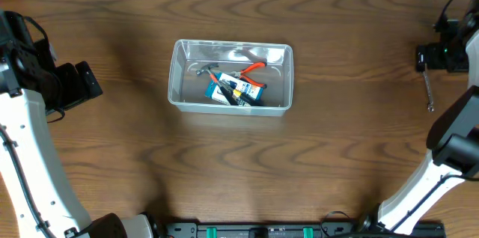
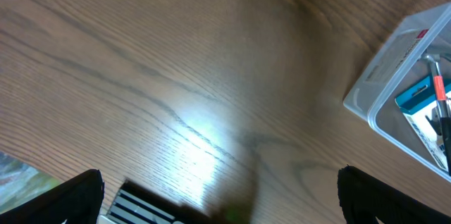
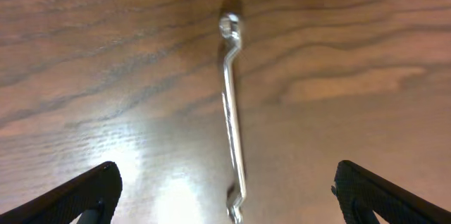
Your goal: Pack container
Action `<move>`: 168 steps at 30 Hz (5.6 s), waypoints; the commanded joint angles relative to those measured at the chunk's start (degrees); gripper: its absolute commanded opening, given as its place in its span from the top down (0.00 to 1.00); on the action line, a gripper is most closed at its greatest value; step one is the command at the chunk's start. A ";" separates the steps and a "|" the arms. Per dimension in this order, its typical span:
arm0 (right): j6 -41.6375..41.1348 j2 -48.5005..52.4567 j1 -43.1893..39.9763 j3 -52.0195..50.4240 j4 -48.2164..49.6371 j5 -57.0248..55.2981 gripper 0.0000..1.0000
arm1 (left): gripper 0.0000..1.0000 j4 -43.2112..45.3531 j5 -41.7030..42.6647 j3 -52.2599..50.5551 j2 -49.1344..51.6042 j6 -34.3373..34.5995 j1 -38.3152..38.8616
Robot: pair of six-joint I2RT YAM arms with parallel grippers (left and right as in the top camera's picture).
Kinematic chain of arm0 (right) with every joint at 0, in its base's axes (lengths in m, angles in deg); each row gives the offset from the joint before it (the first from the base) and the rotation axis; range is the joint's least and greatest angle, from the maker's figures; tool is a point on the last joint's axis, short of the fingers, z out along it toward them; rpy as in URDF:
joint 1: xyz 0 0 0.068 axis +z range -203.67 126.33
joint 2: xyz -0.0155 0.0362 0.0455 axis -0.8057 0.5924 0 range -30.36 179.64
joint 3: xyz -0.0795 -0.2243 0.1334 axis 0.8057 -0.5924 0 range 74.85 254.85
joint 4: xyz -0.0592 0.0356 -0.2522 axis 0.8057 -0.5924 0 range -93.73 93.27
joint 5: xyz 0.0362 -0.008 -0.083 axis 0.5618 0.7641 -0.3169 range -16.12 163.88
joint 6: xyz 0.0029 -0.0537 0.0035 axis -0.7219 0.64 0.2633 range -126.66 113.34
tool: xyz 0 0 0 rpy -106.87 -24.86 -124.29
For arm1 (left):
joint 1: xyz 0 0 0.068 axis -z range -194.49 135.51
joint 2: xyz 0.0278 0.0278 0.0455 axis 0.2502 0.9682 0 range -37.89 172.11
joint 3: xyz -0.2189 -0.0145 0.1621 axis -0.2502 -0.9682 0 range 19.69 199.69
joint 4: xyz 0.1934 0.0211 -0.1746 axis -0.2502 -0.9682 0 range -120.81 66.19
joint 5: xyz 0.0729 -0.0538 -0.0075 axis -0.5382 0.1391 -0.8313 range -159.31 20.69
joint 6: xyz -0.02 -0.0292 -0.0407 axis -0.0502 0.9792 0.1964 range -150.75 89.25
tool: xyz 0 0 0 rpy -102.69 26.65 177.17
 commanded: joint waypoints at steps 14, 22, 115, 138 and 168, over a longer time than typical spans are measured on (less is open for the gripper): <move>4.22 10.45 -1.55 -0.28 4.37 5.46 0.01 | 0.02 -0.85 -0.20 -0.31 0.04 0.74 -0.17; 4.20 12.41 -2.73 -0.28 4.55 8.15 0.07 | 0.02 -1.03 -0.20 -0.31 0.04 0.76 -0.17; 16.33 0.92 60.54 1.97 5.57 11.69 0.61 | 0.02 -0.98 -0.22 -0.31 0.04 0.68 -2.47; -17.75 -12.76 24.41 6.88 21.33 8.79 0.01 | 0.02 38.80 -0.35 -0.31 6.27 -28.02 31.47; -23.52 -76.78 25.46 -49.09 4.94 -2.84 0.01 | 0.02 41.79 -6.97 -49.40 -51.78 -10.84 31.50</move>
